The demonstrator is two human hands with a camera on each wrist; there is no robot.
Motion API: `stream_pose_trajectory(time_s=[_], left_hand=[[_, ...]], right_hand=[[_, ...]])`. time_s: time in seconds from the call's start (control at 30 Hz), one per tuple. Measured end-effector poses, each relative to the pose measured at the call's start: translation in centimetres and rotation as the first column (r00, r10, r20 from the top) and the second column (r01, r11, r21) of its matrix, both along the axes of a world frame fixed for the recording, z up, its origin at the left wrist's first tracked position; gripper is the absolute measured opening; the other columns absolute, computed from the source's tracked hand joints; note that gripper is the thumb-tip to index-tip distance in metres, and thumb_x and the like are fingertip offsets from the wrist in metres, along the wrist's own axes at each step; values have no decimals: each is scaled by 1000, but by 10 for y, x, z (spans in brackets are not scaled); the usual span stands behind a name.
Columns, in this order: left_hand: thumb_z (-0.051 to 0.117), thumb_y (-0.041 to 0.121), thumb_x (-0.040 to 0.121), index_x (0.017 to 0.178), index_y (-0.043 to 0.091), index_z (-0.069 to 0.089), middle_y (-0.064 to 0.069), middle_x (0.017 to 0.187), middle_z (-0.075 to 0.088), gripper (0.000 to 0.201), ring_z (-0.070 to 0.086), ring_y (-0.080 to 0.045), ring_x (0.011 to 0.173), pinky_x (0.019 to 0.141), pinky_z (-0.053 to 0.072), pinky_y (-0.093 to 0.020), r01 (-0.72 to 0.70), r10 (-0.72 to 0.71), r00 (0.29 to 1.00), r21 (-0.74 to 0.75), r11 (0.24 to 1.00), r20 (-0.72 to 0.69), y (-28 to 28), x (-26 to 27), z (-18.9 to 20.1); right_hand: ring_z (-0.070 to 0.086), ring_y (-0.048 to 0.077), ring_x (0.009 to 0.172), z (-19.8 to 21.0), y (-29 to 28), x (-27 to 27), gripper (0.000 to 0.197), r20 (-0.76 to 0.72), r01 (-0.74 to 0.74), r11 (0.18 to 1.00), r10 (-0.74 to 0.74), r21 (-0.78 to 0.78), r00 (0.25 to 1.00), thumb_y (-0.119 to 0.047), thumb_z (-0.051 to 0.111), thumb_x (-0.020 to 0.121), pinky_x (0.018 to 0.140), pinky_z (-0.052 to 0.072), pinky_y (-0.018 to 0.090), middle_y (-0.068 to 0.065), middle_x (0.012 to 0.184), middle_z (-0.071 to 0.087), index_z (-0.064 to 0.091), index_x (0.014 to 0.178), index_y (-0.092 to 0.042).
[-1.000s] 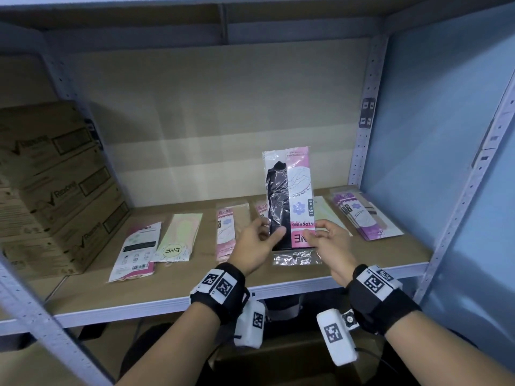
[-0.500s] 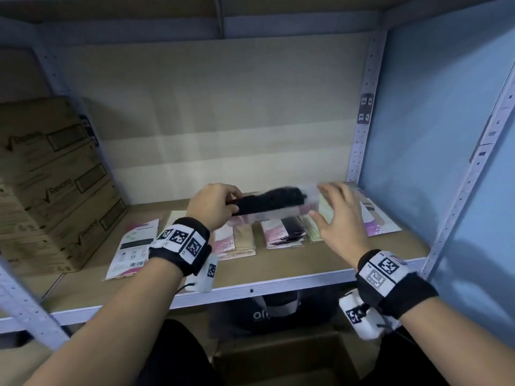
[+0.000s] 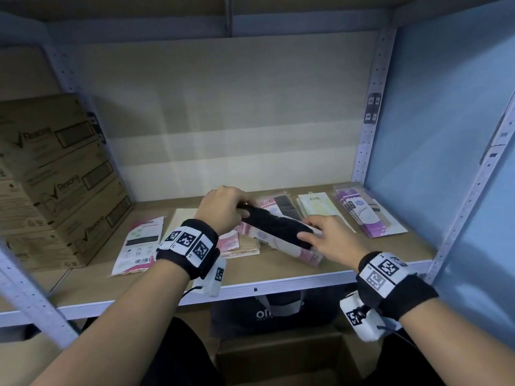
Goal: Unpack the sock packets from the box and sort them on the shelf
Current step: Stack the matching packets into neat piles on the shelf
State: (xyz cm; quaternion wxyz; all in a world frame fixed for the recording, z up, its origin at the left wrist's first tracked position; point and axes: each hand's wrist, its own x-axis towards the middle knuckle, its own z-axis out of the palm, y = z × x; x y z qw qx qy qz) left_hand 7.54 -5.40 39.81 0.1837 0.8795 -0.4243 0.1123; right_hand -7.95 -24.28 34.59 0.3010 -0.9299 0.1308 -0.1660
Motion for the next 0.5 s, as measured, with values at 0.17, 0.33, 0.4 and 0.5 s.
stream_pose_trajectory(time_s=[0.17, 0.33, 0.4, 0.5], left_hand=[[76, 26, 73, 135, 30, 43, 0, 138, 42, 70, 36, -22, 128, 107, 29, -42, -55, 93, 990, -327, 943, 102, 0, 4, 1], [78, 29, 75, 128, 18, 39, -1, 126, 40, 67, 43, -17, 117, 106, 38, -36, -197, 50, 963, -561, 804, -266, 3, 2, -15], [75, 28, 79, 119, 20, 46, 4, 112, 49, 50, 53, -15, 103, 95, 48, -35, -182, -63, 910, -529, 829, -411, 2, -4, -25], [72, 26, 83, 116, 20, 52, 6, 101, 57, 39, 58, -14, 90, 79, 52, -24, -79, -225, 814, -486, 870, -535, -3, -17, -36]], right_hand=[[61, 18, 85, 9, 3, 5, 9, 146, 108, 991, -119, 80, 982, -25, 65, 88, 71, 45, 29, 1, 89, 68, 66, 94, -18], [60, 15, 93, 11, -2, 5, 13, 235, 180, 952, -240, 249, 942, -22, 66, 87, 78, 45, 29, 2, 98, 69, 66, 96, -12], [54, 10, 99, 14, 2, 5, 9, 264, 174, 920, -276, 351, 924, -20, 66, 88, 85, 39, 25, 1, 99, 66, 63, 92, -13], [54, 6, 95, 15, 13, 8, 12, 284, 114, 848, -296, 518, 912, -18, 66, 88, 82, 38, 20, -2, 99, 61, 61, 95, -10]])
